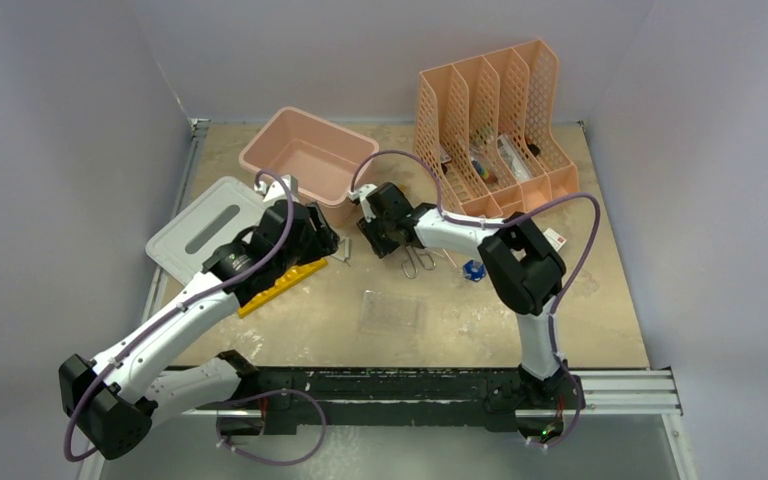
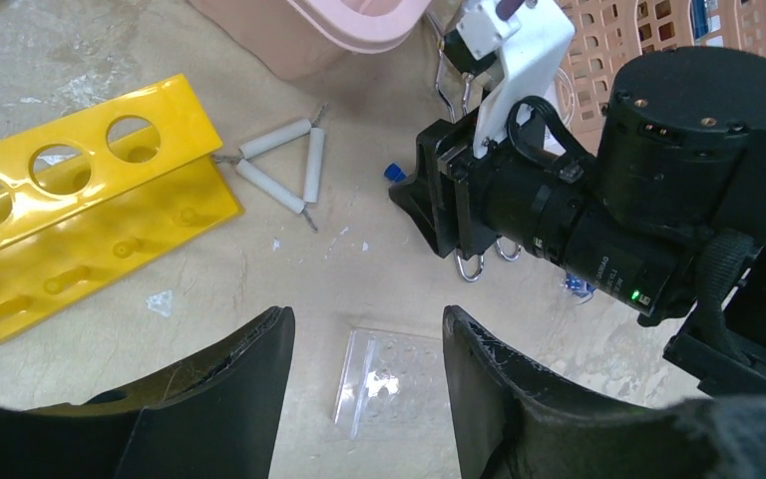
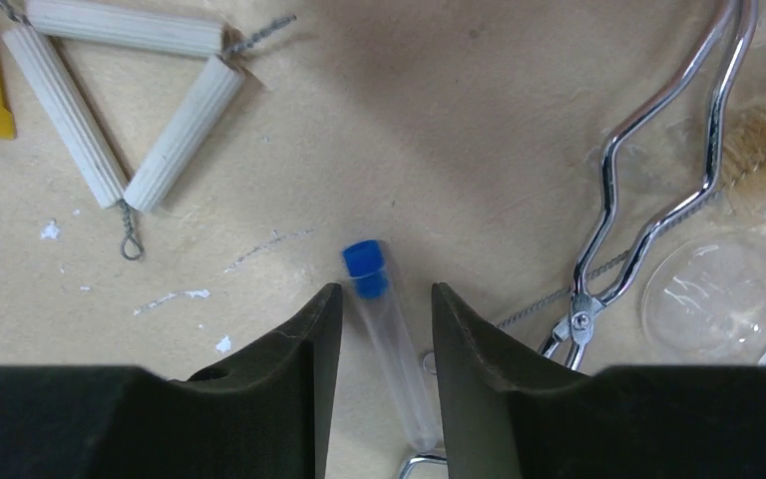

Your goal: Organize the chemistry lab equipment

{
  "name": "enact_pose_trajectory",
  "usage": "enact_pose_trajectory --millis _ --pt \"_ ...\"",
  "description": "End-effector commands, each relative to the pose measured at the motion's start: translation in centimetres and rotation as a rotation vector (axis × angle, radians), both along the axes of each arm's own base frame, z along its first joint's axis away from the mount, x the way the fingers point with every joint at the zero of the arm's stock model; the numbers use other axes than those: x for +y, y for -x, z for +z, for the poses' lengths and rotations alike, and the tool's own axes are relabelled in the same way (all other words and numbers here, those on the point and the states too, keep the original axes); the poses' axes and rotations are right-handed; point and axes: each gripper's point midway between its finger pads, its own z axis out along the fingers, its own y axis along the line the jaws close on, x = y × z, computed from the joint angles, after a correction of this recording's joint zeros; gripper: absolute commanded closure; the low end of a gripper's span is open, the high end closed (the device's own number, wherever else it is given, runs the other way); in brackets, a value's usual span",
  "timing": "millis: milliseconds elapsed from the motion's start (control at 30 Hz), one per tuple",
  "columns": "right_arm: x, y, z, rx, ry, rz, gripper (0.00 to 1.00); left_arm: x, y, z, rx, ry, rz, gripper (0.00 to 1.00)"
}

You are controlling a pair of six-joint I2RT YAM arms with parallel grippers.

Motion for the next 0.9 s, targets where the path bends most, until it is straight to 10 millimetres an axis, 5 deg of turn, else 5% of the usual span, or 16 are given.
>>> enact_pose_trajectory --millis 0,267,367,533,667,867 --pt "0.6 -0.2 0.7 -0.006 0.021 0.036 0.61 0.0 0.2 0.3 -0.011 0.024 0.009 0.45" --pt "-0.4 1.1 -1.3 0.034 0.109 0.068 0.85 -0.2 0.8 0.1 -0.007 0.041 -0.018 0.45" --pt "-0.5 2.1 0.2 0.032 0.043 0.044 0.86 -0.6 1.2 -0.2 -0.003 0.061 -0.041 0.44" --pt "0.0 2.8 5.9 -0.029 -0.14 -0.032 0.88 -2.0 1.1 -0.4 -0.01 0.11 -0.092 0.39" --pt "1.3 3.0 13.5 -0.081 -0.37 -0.115 0.87 -4.7 0.7 3.0 -0.085 0.226 -0.185 0.28" --pt "2.0 3.9 24.1 -0.146 -0.727 -0.214 0.86 -6.5 0.3 7.1 -0.195 0.318 -0.26 0.29"
